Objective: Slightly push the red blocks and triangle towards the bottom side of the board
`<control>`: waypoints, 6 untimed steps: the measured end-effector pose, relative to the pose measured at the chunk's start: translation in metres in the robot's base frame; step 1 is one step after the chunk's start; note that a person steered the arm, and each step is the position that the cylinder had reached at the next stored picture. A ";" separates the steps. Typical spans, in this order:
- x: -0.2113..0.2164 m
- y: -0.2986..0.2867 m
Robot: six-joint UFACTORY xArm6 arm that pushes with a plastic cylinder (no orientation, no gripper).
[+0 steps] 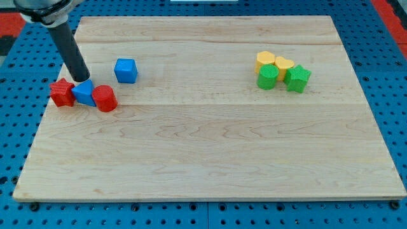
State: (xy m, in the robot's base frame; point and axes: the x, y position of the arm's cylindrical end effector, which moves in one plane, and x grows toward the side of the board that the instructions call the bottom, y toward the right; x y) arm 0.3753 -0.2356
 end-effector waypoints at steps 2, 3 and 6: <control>-0.021 -0.066; 0.006 -0.069; 0.042 0.025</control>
